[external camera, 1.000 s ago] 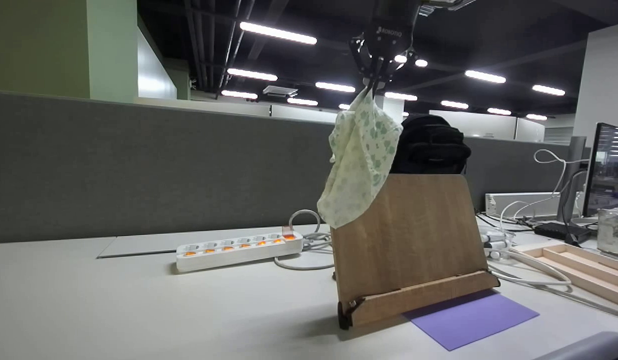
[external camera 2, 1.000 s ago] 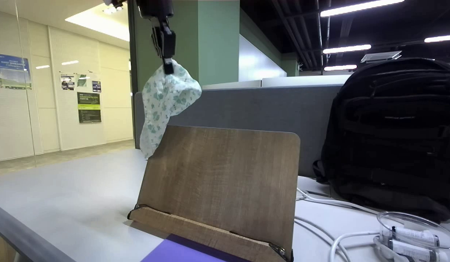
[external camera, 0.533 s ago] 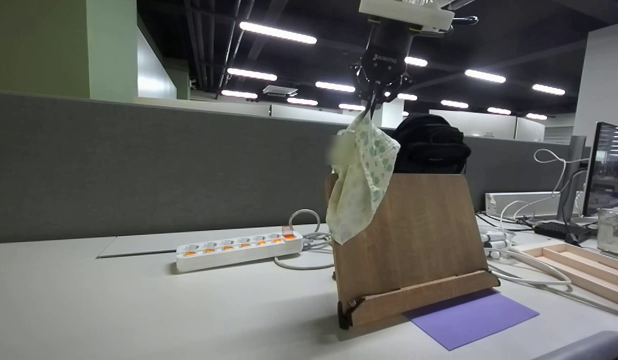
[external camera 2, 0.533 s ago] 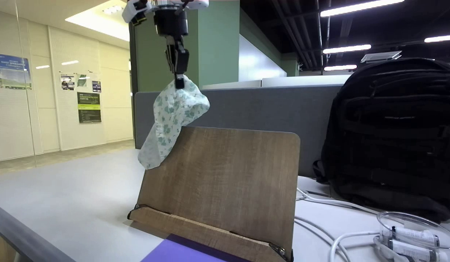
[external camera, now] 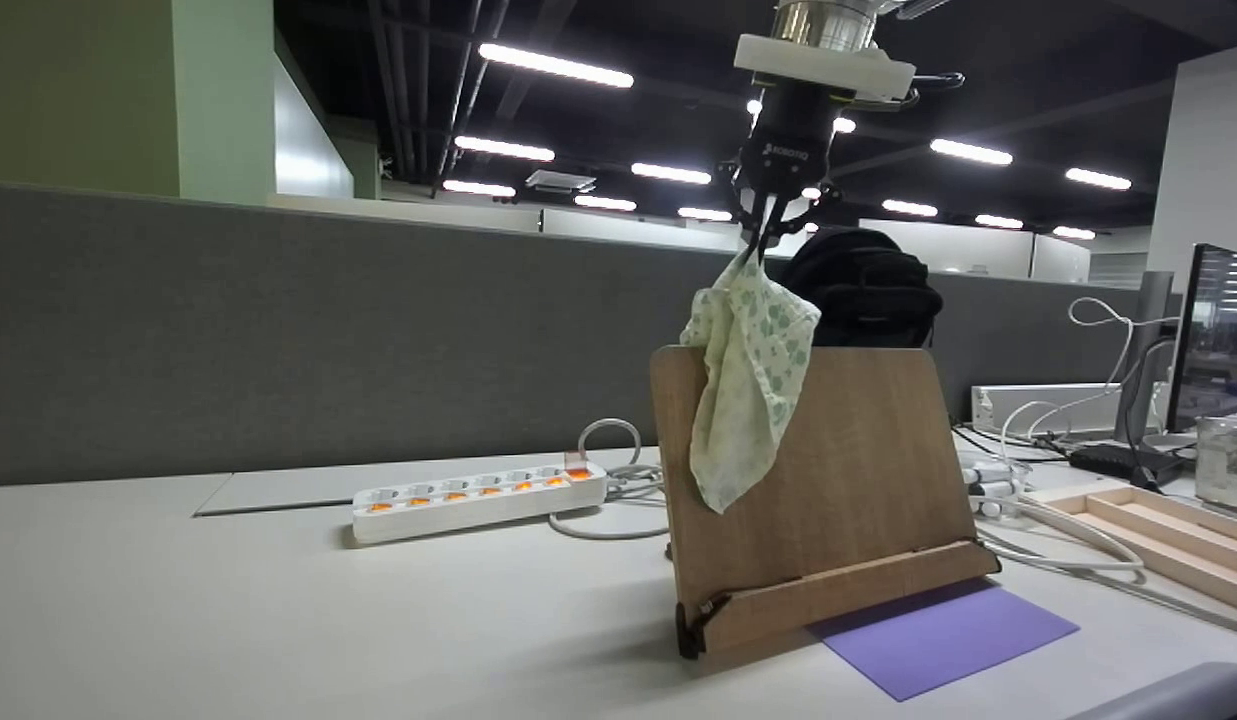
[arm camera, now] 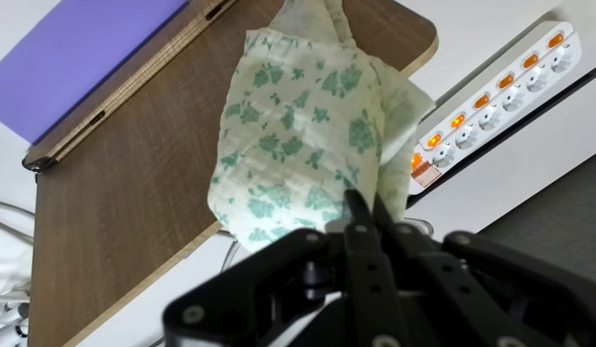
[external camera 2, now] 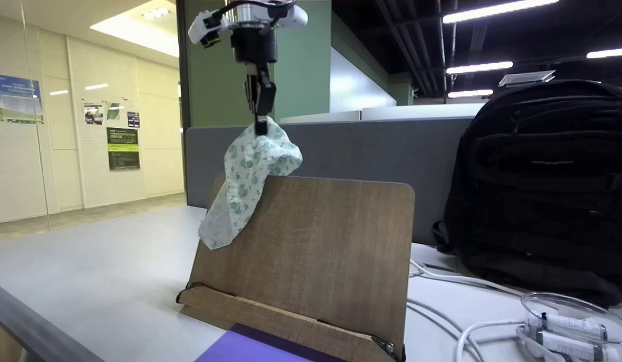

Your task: Hang the cloth on the object

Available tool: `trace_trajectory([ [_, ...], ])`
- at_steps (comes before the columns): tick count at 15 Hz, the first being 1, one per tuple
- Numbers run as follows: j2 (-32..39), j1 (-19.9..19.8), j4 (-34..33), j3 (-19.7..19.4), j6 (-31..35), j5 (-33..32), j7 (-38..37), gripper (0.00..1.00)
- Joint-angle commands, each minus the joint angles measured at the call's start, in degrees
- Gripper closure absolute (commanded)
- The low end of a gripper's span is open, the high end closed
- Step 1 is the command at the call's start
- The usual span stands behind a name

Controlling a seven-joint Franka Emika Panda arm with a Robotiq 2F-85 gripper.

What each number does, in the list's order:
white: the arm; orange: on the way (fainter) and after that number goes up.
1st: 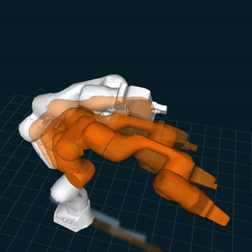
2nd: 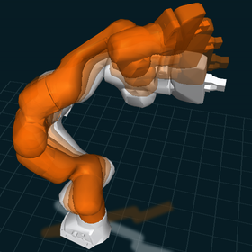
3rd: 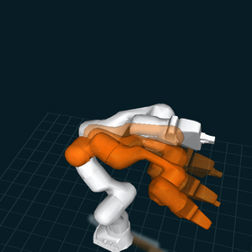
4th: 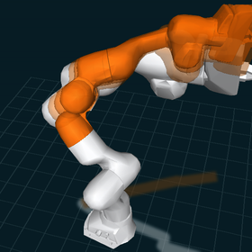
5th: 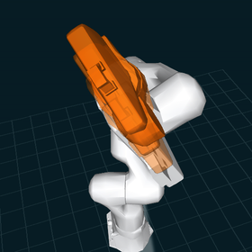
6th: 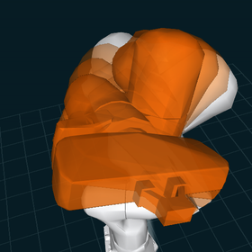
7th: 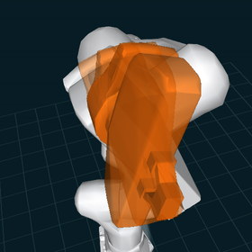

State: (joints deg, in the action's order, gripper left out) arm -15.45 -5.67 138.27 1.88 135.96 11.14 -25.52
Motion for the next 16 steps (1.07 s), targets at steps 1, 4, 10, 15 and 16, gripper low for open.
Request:
trace_trajectory([
  [1, 1.98, 0.83, -2.39, -0.85, -0.73, 1.38, 0.02, 0.72],
  [4, 2.51, 0.92, -2.79, -0.81, -0.95, 1.6, -0.27, 0.59],
  [10, 1.03, 1.83, -3.46, -0.02, -1.08, 1.54, -1.08, 0.19],
  [15, -0.57, 3.36, -4.16, 1.89, -2.94, 0.67, -2.77, 0.0],
  [16, -0.86, 3.76, -4.15, 2.45, -3.86, 0.38, -2.82, 0.0],
])
